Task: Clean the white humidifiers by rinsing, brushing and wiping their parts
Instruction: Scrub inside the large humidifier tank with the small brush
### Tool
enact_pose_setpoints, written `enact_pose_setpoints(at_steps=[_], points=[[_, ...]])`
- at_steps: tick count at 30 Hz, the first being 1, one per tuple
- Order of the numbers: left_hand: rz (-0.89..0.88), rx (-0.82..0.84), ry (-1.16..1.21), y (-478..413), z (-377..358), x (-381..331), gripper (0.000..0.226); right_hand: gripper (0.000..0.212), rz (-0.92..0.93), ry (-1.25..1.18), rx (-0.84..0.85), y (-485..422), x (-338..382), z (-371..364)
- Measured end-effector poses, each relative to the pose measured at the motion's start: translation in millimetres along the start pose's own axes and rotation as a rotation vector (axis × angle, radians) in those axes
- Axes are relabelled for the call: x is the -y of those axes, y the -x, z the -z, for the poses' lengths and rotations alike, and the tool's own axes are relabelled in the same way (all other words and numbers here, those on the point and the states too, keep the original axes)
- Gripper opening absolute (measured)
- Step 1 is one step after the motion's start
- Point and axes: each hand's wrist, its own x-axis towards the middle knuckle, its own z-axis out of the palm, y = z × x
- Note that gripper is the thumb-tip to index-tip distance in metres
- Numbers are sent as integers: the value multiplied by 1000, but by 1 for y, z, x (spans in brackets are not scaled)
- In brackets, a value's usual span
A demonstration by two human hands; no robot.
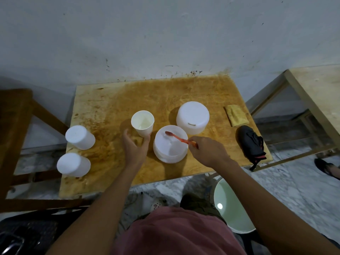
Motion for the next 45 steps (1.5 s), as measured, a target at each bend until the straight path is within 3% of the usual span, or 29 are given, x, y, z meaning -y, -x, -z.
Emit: enact_pose_setpoints(at_steps=[3, 8, 12, 15, 20, 31, 36, 40, 42, 45], points=[[-251, 52, -119, 36, 4, 8, 89, 40, 67, 135, -34, -6, 2, 6], [-364, 282, -197, 47, -13, 9, 119, 35, 215, 185, 41, -7, 1, 9], [-282, 359, -56, 42, -26, -3, 111, 36, 344, 212, 134, -3, 0, 6], [-295, 356, -4, 44, -29, -2, 102, 39, 260, 294, 46, -6, -8, 9], [-274, 382, 23, 42, -30, 1, 106, 39, 268, 306, 156, -2, -13, 16], [-255, 374, 10, 38, -35, 4, 110, 38, 209, 398, 50, -3, -5, 8], [-220, 368, 4, 35, -39, 12, 114, 37, 204, 267, 179, 0, 6, 0], [-186, 372, -17, 35, -40, 16, 120, 38, 185, 365, 47, 1, 25, -16], [-233, 368, -11, 35, -39, 14, 117, 44, 133, 439, 29, 2, 22, -6], [-244, 367, -30, 34, -41, 15, 116, 37, 58, 514, 37, 1, 15, 14]])
